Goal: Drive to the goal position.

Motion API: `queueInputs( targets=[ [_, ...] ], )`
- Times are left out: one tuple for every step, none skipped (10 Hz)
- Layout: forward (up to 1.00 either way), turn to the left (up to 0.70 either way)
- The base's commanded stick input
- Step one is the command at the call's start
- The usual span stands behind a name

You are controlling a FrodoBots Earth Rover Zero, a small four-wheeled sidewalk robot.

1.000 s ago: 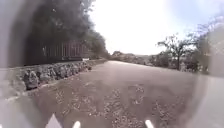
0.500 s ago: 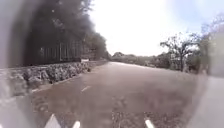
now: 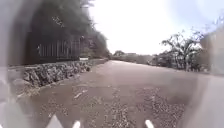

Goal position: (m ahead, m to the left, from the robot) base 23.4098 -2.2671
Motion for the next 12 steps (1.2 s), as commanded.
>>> queueInputs(
  targets=[
    [0.85, 0.0],
    [0.85, 0.0],
    [0.85, 0.0],
    [0.85, 0.0],
    [0.85, 0.0],
    [0.85, 0.0],
    [0.85, 0.0],
    [0.85, 0.0],
    [0.85, 0.0],
    [0.85, 0.0],
    [0.85, 0.0],
    [0.85, -0.06]
  ],
)
